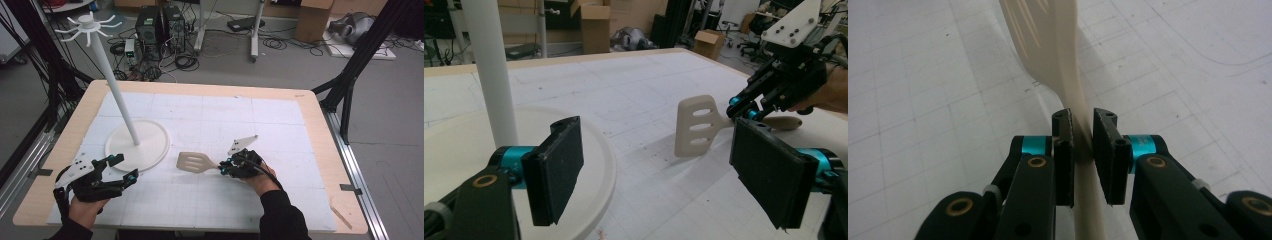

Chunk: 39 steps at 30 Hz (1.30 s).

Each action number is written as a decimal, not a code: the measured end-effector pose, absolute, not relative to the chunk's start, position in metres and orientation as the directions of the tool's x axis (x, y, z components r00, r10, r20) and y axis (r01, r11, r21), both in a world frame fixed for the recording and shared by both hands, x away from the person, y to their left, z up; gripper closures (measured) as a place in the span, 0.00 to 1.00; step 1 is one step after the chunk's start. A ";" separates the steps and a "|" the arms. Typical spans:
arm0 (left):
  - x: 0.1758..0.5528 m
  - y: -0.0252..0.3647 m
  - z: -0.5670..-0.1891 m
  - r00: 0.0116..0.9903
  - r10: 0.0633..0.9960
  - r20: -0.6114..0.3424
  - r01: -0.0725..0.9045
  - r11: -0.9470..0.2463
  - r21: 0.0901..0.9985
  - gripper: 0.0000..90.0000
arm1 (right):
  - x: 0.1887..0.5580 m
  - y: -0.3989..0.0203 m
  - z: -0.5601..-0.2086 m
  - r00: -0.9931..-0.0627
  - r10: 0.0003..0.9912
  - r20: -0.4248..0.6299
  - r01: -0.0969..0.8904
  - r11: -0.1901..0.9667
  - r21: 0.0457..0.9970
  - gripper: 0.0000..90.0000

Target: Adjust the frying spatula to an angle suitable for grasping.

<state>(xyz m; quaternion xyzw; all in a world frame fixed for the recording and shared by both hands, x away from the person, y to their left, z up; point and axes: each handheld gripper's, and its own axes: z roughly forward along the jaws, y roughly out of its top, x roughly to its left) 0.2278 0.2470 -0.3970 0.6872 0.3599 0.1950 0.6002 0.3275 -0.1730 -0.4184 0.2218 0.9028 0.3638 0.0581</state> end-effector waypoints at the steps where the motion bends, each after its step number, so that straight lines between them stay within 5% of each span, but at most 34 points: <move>1: 0.228 0.247 -0.397 0.665 0.729 -0.163 0.260 -0.021 0.965 0.24 | 0.329 -0.173 -0.419 -0.896 0.441 0.057 0.358 0.637 0.683 0.88; 19: 0.228 0.247 -0.397 0.665 0.728 -0.164 0.263 -0.023 0.965 0.24 | 0.342 -0.168 -0.436 -0.892 0.443 0.091 0.389 0.650 0.653 0.86; 34: 0.228 0.248 -0.397 0.669 0.725 -0.163 0.264 -0.027 0.964 0.28 | 0.331 -0.129 -0.433 -0.973 0.217 0.079 0.212 0.708 0.674 0.86; 39: 0.228 0.247 -0.398 0.673 0.722 -0.161 0.265 -0.032 0.964 0.30 | 0.323 -0.136 -0.421 -0.939 0.340 0.062 0.281 0.647 0.709 0.56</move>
